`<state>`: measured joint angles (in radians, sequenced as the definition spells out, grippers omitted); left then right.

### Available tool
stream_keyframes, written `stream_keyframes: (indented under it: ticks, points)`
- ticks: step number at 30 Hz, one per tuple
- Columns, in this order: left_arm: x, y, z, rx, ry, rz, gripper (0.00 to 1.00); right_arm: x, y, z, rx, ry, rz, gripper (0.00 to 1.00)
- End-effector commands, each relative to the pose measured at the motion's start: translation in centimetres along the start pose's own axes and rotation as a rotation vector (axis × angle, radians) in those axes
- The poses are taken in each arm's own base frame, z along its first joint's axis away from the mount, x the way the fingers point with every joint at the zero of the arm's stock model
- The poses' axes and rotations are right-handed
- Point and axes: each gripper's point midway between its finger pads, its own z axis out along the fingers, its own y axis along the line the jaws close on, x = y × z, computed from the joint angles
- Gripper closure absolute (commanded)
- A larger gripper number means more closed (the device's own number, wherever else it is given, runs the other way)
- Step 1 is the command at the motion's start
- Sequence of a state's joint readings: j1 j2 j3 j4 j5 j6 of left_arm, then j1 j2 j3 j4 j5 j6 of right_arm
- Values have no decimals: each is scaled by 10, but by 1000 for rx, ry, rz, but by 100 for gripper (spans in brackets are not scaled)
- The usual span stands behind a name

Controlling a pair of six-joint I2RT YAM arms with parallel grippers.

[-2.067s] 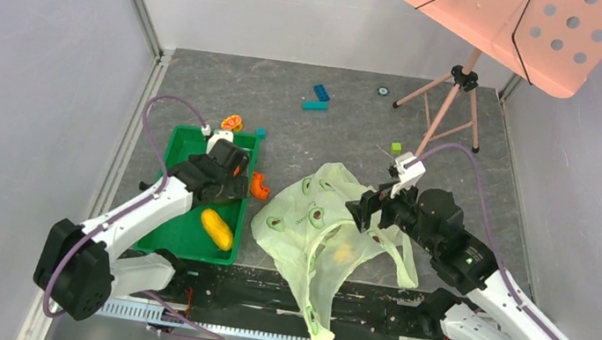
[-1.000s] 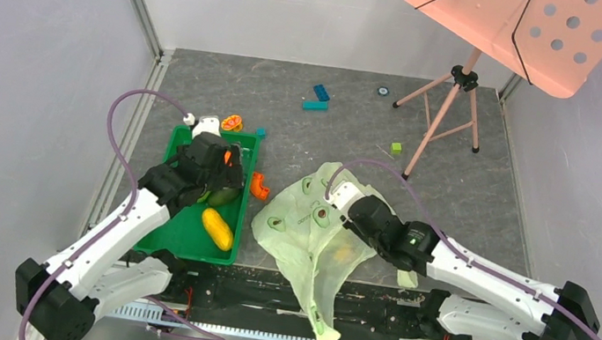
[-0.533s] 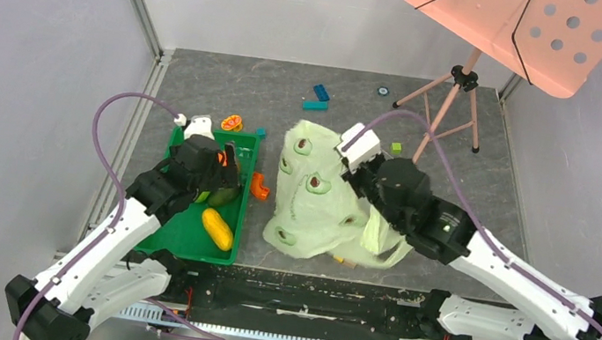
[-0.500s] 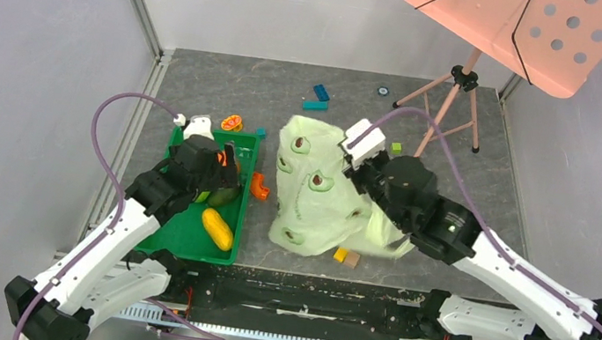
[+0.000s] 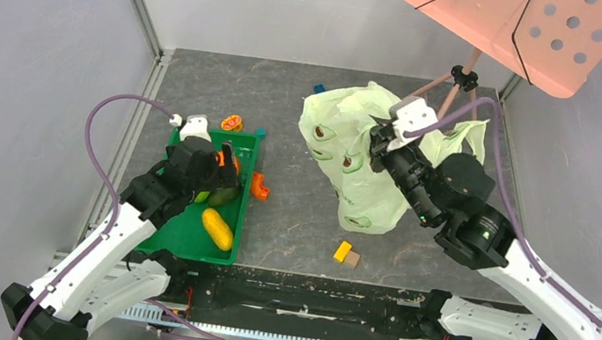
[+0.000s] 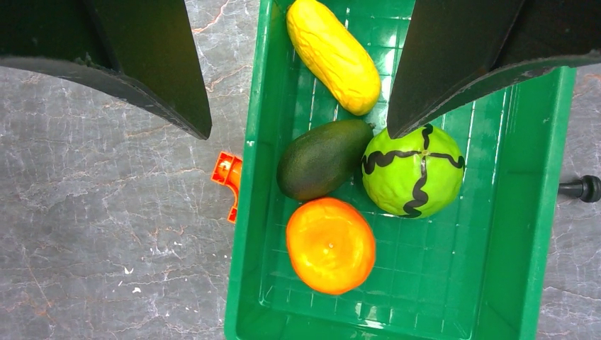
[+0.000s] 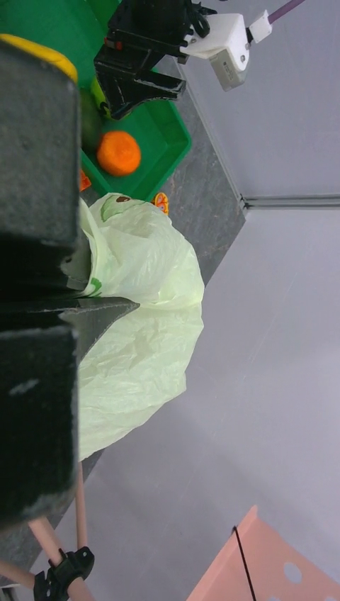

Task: Take the fake fruits out of the plastic bag
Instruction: Pick up the plastic bag at the center of the board, then place the plastic bag at the center of the board.

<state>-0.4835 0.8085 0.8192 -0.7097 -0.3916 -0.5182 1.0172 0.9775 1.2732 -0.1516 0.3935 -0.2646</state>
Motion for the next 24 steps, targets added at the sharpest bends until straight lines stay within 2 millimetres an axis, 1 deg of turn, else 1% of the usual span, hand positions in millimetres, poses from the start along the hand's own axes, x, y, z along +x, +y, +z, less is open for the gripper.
stream_keyframes:
  ticks: [1,4,6,8,9,10,11,13,15,17,18,19,20,21,22,23,24]
  points:
    - [-17,-2,-8,12,-52,-14,0,6,17,17,-47,38,-3,98]
    - [-17,-2,-8,17,-52,-13,0,22,26,34,-42,98,4,96]
    - [-16,-2,-8,17,-53,-14,0,30,28,45,-12,129,14,96]
    - [-15,-1,-9,18,-55,-15,0,38,24,56,49,161,22,97]
    - [-15,-1,-9,17,-55,-15,0,43,18,59,96,180,22,98]
    - [-15,-1,-9,19,-56,-15,0,52,13,62,141,207,23,99]
    - [-14,-1,-9,18,-53,-14,0,62,2,63,196,234,28,100]
    - [-14,-1,-9,21,-52,-12,0,89,-14,61,259,298,47,100]
    - [-12,-1,-8,22,-48,-6,0,126,-25,53,273,376,72,96]
    - [-9,0,-6,21,-39,1,0,163,-33,37,285,451,100,88]
    - [-8,-1,-6,23,-35,5,0,185,-35,26,282,495,106,78]
    - [-6,-2,-4,25,-28,8,0,200,-35,18,271,525,111,59]
    - [-5,-3,-3,32,-21,11,0,215,-36,7,272,555,115,43]
    - [-3,-6,-1,41,-14,17,0,224,-37,-1,272,569,118,31]
    - [-2,-9,1,54,-3,19,0,230,-37,-10,271,577,118,23]
    - [0,-13,3,70,6,25,0,231,-37,-16,261,571,119,17]
    - [0,-17,5,84,15,28,0,233,-36,-22,254,567,116,12]
